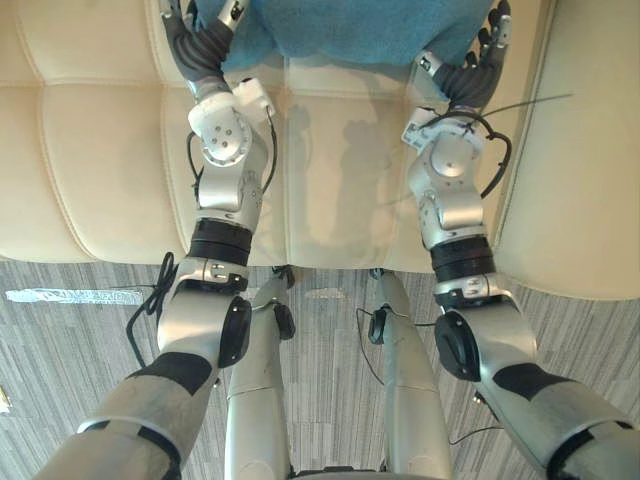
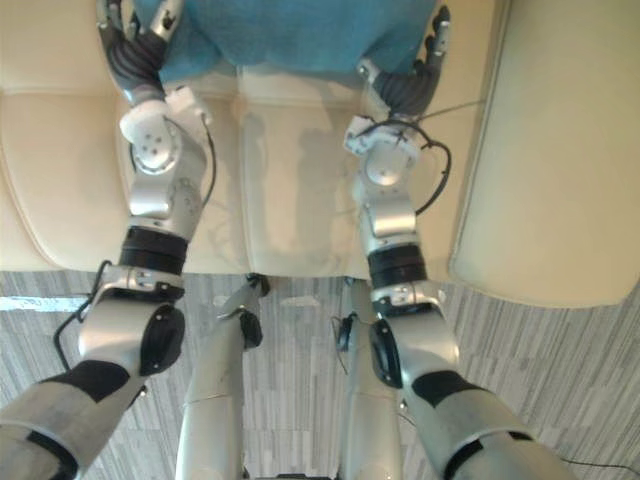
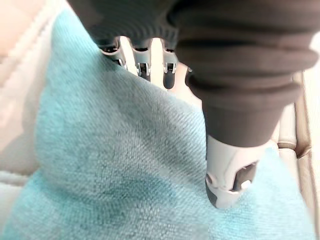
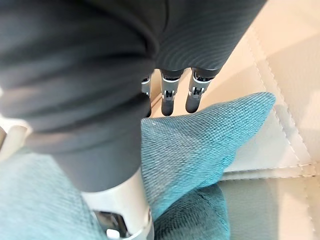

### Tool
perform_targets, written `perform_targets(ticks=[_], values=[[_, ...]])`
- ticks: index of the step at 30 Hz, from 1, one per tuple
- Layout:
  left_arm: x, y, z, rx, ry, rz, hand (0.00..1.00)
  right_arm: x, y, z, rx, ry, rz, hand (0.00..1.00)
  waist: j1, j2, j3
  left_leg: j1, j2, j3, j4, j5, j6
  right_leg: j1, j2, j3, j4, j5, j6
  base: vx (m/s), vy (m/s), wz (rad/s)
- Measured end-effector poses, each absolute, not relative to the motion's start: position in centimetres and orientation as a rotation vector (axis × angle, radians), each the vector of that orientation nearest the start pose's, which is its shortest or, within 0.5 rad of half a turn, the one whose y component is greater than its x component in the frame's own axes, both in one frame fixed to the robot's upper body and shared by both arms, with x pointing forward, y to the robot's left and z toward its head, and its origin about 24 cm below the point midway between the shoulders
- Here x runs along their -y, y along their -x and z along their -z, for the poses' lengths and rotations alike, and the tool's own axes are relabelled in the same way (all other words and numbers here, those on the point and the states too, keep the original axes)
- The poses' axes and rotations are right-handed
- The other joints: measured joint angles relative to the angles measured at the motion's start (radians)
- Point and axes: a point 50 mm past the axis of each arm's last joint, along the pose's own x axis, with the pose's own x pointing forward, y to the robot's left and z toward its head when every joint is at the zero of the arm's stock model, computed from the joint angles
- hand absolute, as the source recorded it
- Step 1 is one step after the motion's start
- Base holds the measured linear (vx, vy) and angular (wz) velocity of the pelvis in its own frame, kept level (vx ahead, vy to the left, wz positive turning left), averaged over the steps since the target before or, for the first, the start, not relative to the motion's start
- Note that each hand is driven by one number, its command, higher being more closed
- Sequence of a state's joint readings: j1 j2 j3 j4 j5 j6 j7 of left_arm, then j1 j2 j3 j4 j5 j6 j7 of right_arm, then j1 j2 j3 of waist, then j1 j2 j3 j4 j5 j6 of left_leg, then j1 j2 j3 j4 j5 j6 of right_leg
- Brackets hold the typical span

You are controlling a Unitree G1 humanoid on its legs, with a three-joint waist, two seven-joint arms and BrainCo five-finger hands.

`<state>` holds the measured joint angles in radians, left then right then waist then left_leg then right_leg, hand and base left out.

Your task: Pick up cushions and gather them together orderly.

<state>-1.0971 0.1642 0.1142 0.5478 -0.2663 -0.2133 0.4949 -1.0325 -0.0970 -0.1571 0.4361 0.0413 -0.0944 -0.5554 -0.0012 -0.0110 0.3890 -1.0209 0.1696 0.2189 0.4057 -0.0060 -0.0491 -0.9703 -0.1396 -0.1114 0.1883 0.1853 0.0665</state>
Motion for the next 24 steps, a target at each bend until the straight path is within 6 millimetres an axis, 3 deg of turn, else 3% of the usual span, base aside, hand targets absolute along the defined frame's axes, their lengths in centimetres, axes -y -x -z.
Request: perform_targets(ticks=[2, 4, 6, 7, 10, 12, 13, 14, 17, 19, 20, 22, 23, 24], values=[[-15.6, -38.0, -27.9, 0.65, 0.342, -0.344, 0.0, 15.7, -37.0, -27.2, 0.643, -0.174, 0.454, 0.0, 0.0, -0.001, 0.0, 0.022, 0.002, -0.007, 0.0, 0.0, 0.0, 0.025, 0.002, -0.013, 0.002, -0.001, 0.001, 0.0, -0.018, 0.07], [-17.1, -37.9, -24.8, 0.586, 0.326, -0.375, 0.0, 18.6, -35.9, -25.1, 0.643, -0.14, 0.514, 0.0, 0.002, -0.003, 0.001, 0.088, 0.0, -0.02, 0.0, -0.001, 0.0, 0.085, -0.001, -0.021, 0.039, -0.036, 0.001, 0.0, -0.023, 0.23], [-18.2, -37.3, -23.3, 0.573, 0.302, -0.385, 0.0, 20.3, -34.9, -23.9, 0.651, -0.105, 0.548, 0.0, 0.003, -0.006, 0.001, 0.126, -0.003, -0.029, 0.0, -0.007, -0.005, 0.12, -0.003, -0.023, 0.064, -0.071, -0.002, 0.01, -0.041, 0.22], [-19.4, -36.6, -22.1, 0.571, 0.276, -0.394, 0.0, 21.7, -34.0, -22.7, 0.649, -0.078, 0.571, 0.0, 0.012, -0.011, 0.001, 0.16, -0.002, -0.036, 0.0, -0.012, -0.011, 0.148, -0.002, -0.027, 0.081, -0.091, -0.007, 0.01, -0.058, 0.12], [-21.4, -35.0, -19.4, 0.543, 0.227, -0.414, 0.0, 23.4, -32.3, -19.9, 0.607, -0.012, 0.582, 0.0, 0.019, -0.017, -0.002, 0.22, 0.002, -0.042, -0.001, -0.02, -0.019, 0.199, -0.003, -0.044, 0.106, -0.125, -0.014, 0.03, -0.055, 0.07], [-22.0, -32.9, -14.7, 0.435, 0.193, -0.402, 0.0, 24.3, -30.0, -15.7, 0.497, 0.051, 0.569, 0.0, 0.031, -0.017, -0.002, 0.305, 0.005, -0.053, -0.008, -0.036, -0.032, 0.28, -0.002, -0.056, 0.122, -0.156, -0.016, 0.06, -0.03, 0.1], [-22.0, -32.6, -13.8, 0.411, 0.19, -0.395, 0.0, 24.5, -29.6, -14.8, 0.47, 0.063, 0.563, 0.0, 0.033, -0.017, -0.002, 0.321, 0.005, -0.056, -0.011, -0.037, -0.033, 0.295, -0.002, -0.059, 0.124, -0.162, -0.016, 0.1, -0.044, 0.22], [-21.7, -31.1, -10.5, 0.315, 0.177, -0.368, 0.0, 24.9, -28.0, -11.4, 0.352, 0.097, 0.546, 0.0, 0.035, -0.022, -0.007, 0.381, 0.003, -0.067, -0.027, -0.04, -0.038, 0.356, -0.003, -0.076, 0.127, -0.182, -0.02, 0.09, -0.043, 0.18], [-21.4, -28.9, -6.5, 0.183, 0.157, -0.347, 0.0, 24.4, -26.1, -7.4, 0.207, 0.089, 0.508, 0.0, 0.036, -0.044, -0.028, 0.45, 0.003, -0.069, -0.048, -0.046, -0.046, 0.411, -0.003, -0.084, 0.138, -0.209, -0.025, 0.09, -0.053, 0.12], [-20.8, -26.5, -2.4, 0.029, 0.131, -0.322, 0.0, 23.9, -24.2, -3.3, 0.046, 0.069, 0.47, 0.0, 0.035, -0.051, -0.071, 0.516, -0.001, -0.072, -0.069, -0.049, -0.051, 0.476, -0.002, -0.098, 0.134, -0.227, -0.027, 0.09, -0.041, 0.11], [-20.7, -26.0, -1.5, -0.008, 0.128, -0.318, 0.0, 23.8, -23.9, -2.5, 0.009, 0.067, 0.464, 0.0, 0.036, -0.051, -0.08, 0.531, -0.002, -0.072, -0.076, -0.049, -0.051, 0.49, -0.002, -0.099, 0.13, -0.229, -0.026, 0.1, -0.034, 0.09], [-20.2, -23.6, 3.0, -0.206, 0.12, -0.311, 0.0, 22.9, -22.1, 2.3, -0.199, 0.039, 0.424, 0.0, 0.037, -0.048, -0.131, 0.625, -0.003, -0.068, -0.113, -0.053, -0.055, 0.579, 0.001, -0.105, 0.098, -0.239, -0.024, 0.1, -0.019, 0.04], [-20.1, -23.2, 3.7, -0.241, 0.118, -0.306, 0.0, 22.7, -21.7, 3.1, -0.234, 0.035, 0.418, 0.0, 0.037, -0.045, -0.143, 0.637, -0.004, -0.068, -0.117, -0.054, -0.055, 0.592, 0.001, -0.107, 0.093, -0.239, -0.024, 0.09, -0.002, 0.05], [-19.7, -21.7, 6.1, -0.358, 0.112, -0.3, 0.0, 22.1, -20.3, 5.6, -0.352, 0.02, 0.397, 0.0, 0.037, -0.036, -0.183, 0.668, -0.004, -0.068, -0.127, -0.06, -0.06, 0.628, 0.002, -0.115, 0.074, -0.243, -0.022, 0.1, 0.01, 0.06]])
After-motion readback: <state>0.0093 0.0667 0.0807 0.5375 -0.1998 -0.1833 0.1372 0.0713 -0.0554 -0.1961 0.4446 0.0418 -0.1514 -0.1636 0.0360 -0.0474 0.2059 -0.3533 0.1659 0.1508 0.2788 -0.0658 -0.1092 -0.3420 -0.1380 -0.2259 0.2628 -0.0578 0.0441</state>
